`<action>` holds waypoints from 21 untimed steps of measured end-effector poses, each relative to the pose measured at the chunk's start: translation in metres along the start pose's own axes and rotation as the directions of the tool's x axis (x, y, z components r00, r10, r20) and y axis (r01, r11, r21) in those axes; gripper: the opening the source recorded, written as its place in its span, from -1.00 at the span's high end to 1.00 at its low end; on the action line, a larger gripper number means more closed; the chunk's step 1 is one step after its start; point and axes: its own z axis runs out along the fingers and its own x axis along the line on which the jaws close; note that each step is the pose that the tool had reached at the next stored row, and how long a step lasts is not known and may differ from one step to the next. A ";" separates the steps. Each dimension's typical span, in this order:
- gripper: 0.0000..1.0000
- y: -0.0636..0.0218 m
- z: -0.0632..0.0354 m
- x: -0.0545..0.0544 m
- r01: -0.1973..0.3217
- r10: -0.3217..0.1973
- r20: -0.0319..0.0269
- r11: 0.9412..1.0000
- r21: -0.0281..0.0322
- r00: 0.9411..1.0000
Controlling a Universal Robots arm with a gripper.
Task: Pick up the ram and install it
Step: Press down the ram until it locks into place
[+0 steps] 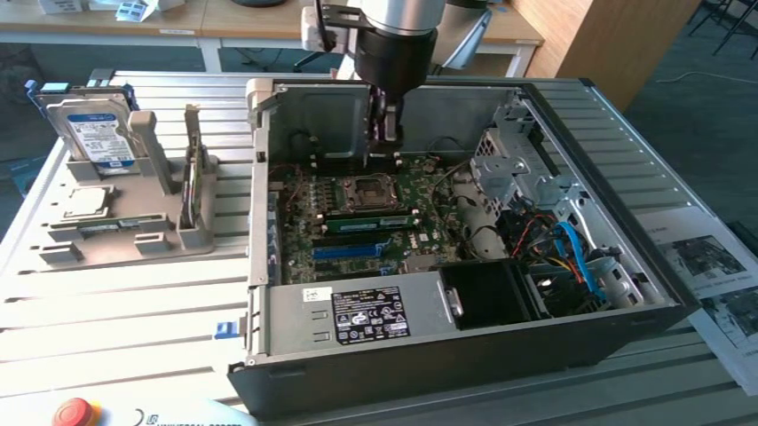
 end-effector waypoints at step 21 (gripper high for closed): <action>0.80 0.0000 0.0007 0.000 -0.373 0.373 0.011 0.928 -0.008 0.928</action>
